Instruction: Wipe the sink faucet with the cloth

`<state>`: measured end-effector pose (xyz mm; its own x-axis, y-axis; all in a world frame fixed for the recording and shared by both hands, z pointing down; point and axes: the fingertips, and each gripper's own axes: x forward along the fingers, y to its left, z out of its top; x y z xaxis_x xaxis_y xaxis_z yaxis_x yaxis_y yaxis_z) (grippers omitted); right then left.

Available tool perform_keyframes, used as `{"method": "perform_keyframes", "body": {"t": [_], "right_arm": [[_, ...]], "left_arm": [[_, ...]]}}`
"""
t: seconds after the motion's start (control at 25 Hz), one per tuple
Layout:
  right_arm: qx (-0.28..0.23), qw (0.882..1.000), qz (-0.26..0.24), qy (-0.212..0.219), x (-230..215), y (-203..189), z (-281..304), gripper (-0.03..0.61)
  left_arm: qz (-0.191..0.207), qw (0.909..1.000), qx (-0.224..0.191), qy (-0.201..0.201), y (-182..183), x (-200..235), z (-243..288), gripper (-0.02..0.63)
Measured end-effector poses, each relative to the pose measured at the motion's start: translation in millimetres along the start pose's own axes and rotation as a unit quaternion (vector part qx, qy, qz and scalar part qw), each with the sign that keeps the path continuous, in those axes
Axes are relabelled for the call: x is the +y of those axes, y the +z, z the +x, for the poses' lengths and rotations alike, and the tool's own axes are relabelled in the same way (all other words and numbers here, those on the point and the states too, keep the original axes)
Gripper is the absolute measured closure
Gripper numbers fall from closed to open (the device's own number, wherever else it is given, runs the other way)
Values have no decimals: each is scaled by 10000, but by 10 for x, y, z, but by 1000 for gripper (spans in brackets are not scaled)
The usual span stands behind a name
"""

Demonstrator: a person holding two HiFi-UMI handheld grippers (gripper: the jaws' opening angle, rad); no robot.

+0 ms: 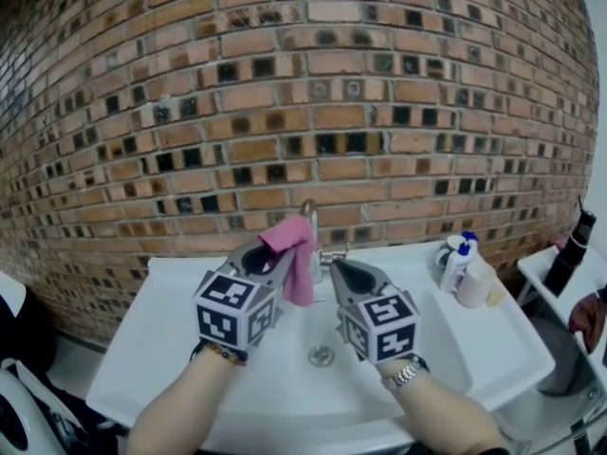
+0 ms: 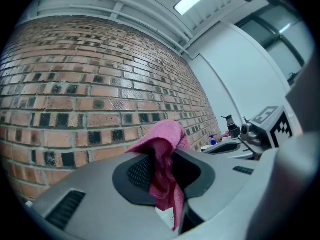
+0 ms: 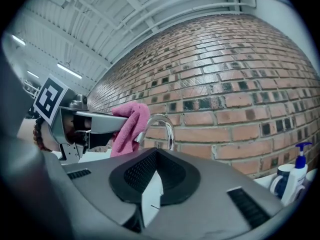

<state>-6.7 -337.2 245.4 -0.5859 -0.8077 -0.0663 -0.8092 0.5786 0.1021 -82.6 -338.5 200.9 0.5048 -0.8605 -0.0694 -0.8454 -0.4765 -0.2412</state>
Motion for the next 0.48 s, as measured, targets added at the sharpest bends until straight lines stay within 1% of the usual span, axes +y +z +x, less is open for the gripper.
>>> {"method": "perform_keyframes", "body": {"t": [0.16, 0.48], "right_arm": [[-40, 9999, 111, 79, -41, -45, 31, 568], [25, 9999, 149, 71, -115, -144, 31, 568]], "left_arm": [[55, 10000, -16, 9, 43, 36, 66, 528], [164, 9998, -94, 67, 197, 137, 192, 528]]}}
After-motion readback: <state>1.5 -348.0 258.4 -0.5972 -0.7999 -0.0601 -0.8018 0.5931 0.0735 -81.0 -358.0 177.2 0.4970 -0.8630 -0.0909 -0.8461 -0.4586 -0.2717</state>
